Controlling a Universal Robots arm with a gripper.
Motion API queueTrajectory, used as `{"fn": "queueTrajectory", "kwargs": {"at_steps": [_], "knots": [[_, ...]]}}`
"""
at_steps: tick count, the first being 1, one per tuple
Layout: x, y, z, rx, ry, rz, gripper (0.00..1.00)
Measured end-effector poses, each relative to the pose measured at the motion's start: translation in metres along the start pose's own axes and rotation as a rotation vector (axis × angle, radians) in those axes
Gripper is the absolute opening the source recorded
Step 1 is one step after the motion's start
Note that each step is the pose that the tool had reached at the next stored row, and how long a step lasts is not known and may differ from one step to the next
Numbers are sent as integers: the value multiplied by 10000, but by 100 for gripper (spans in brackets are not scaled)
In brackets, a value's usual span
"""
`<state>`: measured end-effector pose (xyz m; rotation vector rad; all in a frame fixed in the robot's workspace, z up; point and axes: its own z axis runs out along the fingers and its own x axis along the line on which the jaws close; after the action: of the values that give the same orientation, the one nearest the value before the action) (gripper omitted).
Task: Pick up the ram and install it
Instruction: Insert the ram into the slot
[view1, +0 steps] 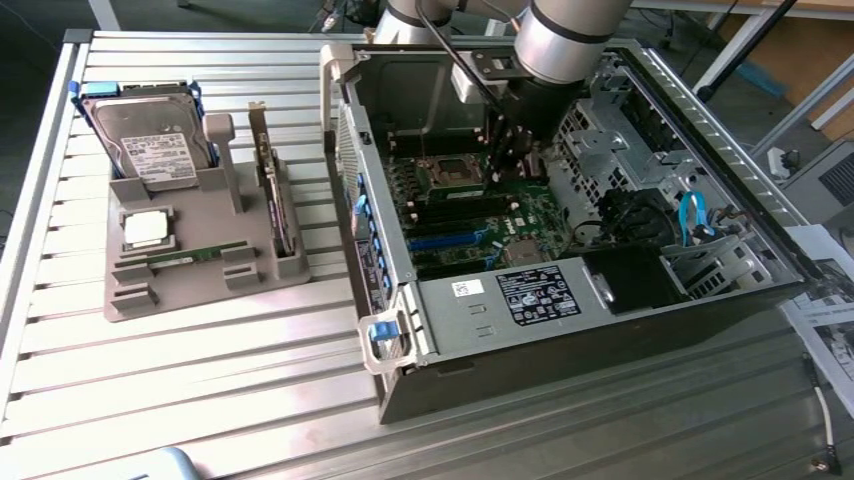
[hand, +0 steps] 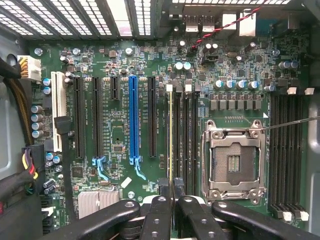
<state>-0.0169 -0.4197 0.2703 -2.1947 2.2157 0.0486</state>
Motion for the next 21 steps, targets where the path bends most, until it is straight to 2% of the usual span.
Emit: {"fn": "queueTrajectory", "kwargs": {"at_steps": [4, 5, 11, 21], "knots": [[1, 0, 37, 7, 4, 0, 12], [1, 0, 43, 7, 31, 0, 12], [2, 0, 44, 7, 58, -1, 12], [1, 8, 51, 14, 59, 0, 12]]}}
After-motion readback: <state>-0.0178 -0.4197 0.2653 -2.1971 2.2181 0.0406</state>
